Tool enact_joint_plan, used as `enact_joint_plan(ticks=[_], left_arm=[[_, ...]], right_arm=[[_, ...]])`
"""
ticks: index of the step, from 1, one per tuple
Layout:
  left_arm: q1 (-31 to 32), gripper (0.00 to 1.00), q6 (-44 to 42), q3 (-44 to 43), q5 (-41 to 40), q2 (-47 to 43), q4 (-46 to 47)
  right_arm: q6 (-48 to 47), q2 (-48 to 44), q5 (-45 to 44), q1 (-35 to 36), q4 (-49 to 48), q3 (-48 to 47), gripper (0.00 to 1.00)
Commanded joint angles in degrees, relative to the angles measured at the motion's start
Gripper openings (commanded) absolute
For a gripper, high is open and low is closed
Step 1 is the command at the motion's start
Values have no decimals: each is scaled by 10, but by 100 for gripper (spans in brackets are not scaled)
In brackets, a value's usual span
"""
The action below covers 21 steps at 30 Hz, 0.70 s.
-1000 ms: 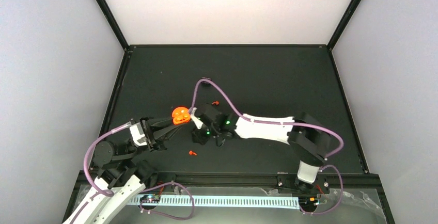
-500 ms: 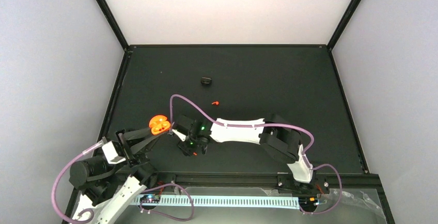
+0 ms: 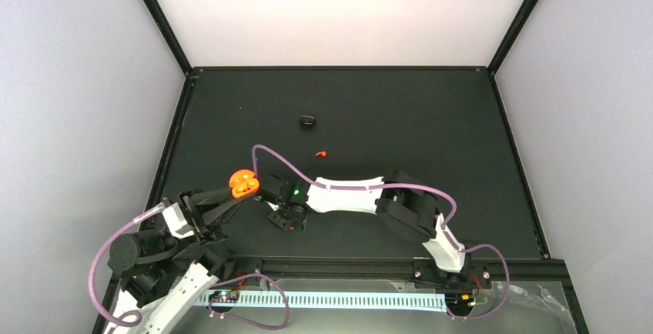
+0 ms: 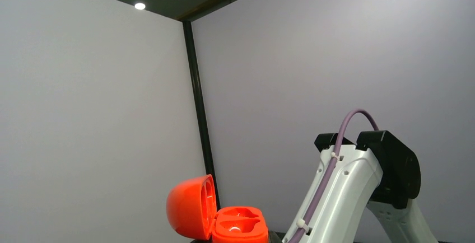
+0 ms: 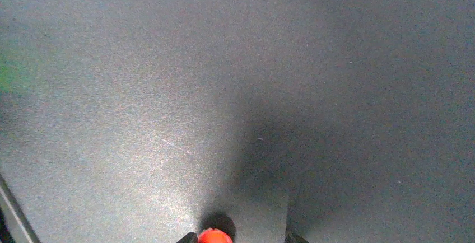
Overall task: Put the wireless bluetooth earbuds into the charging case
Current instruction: Pick up the earbud from the center of the board.
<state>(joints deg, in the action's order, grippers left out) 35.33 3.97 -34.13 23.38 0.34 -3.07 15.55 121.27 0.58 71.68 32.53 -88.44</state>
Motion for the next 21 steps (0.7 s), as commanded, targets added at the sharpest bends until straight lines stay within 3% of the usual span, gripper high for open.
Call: enact_joint_plan(ticks=[1,21], left_arm=[[2,1,-7,-16,-12,-60,-21],[2,2,-8,-13,-16,-69,-32]], right_arm=[[3,17,-15,9,17,-19,40],[22,3,-65,16,25,27,35]])
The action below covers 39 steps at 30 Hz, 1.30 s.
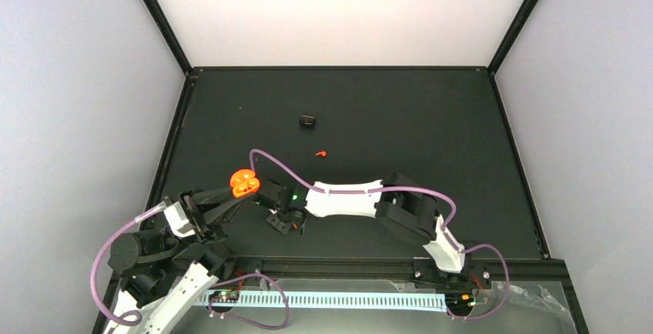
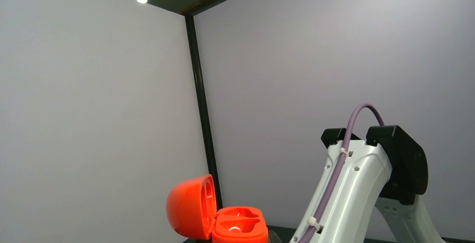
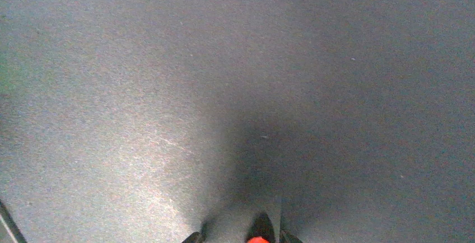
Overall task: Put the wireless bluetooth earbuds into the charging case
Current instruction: Pick up the earbud from the center of the board.
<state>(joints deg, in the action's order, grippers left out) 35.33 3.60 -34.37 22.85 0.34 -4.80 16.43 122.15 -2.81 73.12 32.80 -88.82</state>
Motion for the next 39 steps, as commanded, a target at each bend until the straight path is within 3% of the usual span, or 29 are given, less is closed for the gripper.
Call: enact_joint_plan(ticks=[1,29,39], left_arm=[[1,2,-4,-11,-11,-69,-14],[1,2,-7,-3,-10,-61,-6],[1,2,-8,-3,-10,-61,-7]], right_arm=[[16,-8,-35,2,21,35,35],[13,-1,-46,1,23,20,22],[15,-19,-53,0,9,26,11]])
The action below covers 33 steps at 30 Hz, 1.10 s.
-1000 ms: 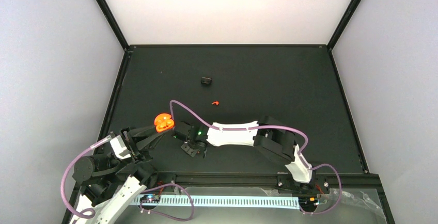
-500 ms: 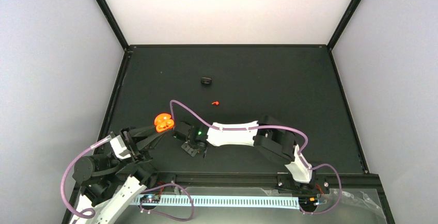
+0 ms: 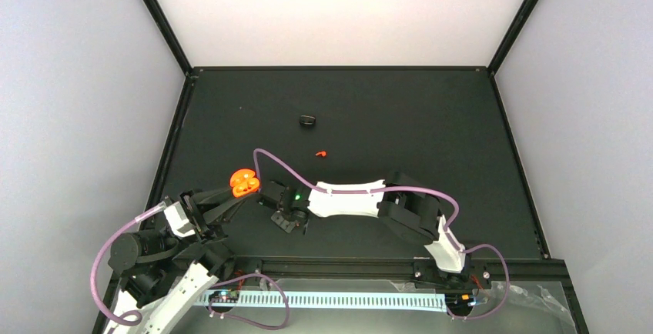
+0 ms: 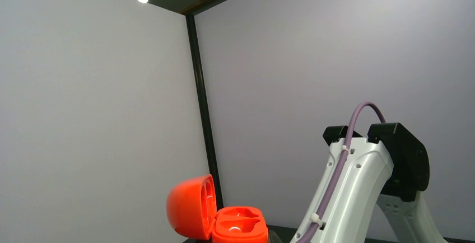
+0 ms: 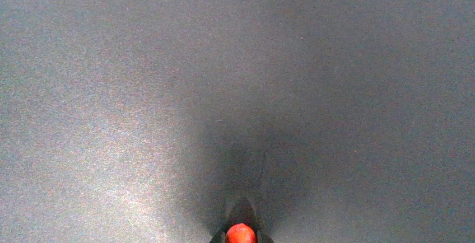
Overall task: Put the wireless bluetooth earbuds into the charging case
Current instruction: Pick up the earbud from the center of the board, then place the earbud at the center of the board.
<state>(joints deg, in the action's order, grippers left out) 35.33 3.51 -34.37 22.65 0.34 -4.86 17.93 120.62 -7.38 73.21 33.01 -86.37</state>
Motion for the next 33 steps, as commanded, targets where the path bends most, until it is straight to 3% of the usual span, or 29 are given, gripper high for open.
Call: enact_joint_plan(ticks=[1,10,20,33], left_arm=[[1,2,-7,-2,-8,-61,-5],[2,2,-2,2,-7,-61,-2],[1,2,4,13,-5,-54,13],[2,2,31,48,9,-41,45]], right_arm=[[0,-6,-9,-1,5,1,11],[14,-35,-16,-7,-20,19,5],[49,-170,-31,-62,-127,127,4],[42,-197,-31,-115,-89,245,4]])
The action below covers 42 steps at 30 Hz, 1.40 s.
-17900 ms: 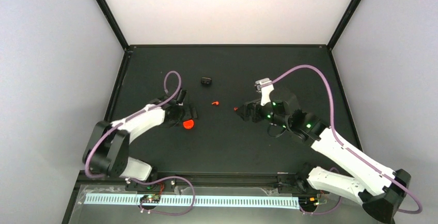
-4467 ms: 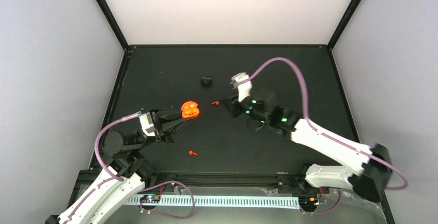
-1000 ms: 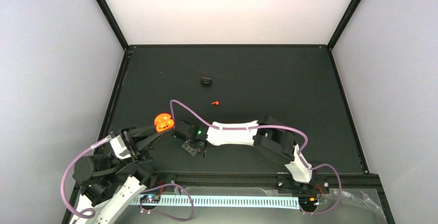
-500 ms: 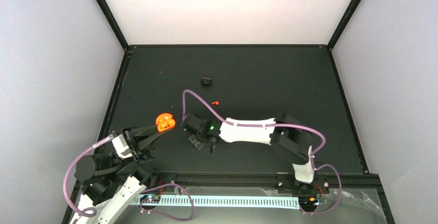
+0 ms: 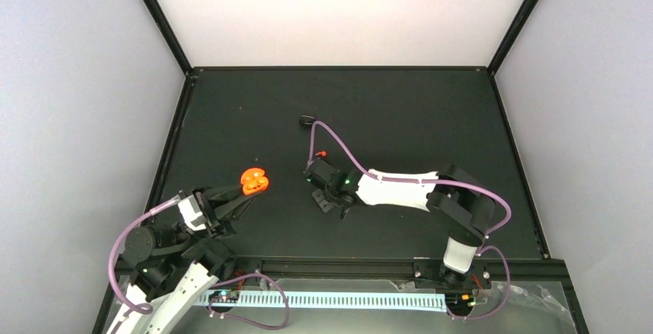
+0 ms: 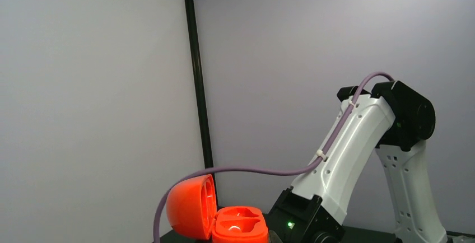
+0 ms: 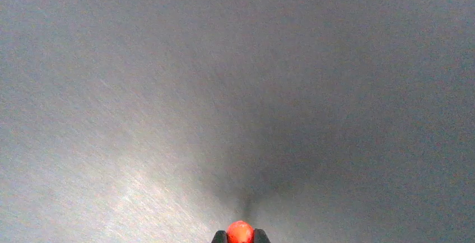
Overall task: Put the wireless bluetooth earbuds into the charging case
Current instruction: Place the earbud at the center of the board, then pick up the earbud from the center of the board.
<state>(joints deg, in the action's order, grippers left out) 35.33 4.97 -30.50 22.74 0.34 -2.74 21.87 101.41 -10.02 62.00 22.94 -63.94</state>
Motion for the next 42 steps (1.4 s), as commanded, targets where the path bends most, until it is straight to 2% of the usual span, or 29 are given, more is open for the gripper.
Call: enact_joint_plan(ticks=[1,6,10,22,42], left_arm=[[2,2,16,13,8,-40,28],[2,2,17,17,15,-29,37],[1,2,17,17,17,-27,38],[2,1,15,18,15,-34,28],[1,1,14,17,16,-35,26]], right_arm=[[2,-2,-2,-3,15,24,4],[2,15,0,-5,40,12,5],[2,37,-3,-6,63,-15,12],[2,69,-8,-6,91,-52,19],[10,64,-18,-7,112,-49,19]])
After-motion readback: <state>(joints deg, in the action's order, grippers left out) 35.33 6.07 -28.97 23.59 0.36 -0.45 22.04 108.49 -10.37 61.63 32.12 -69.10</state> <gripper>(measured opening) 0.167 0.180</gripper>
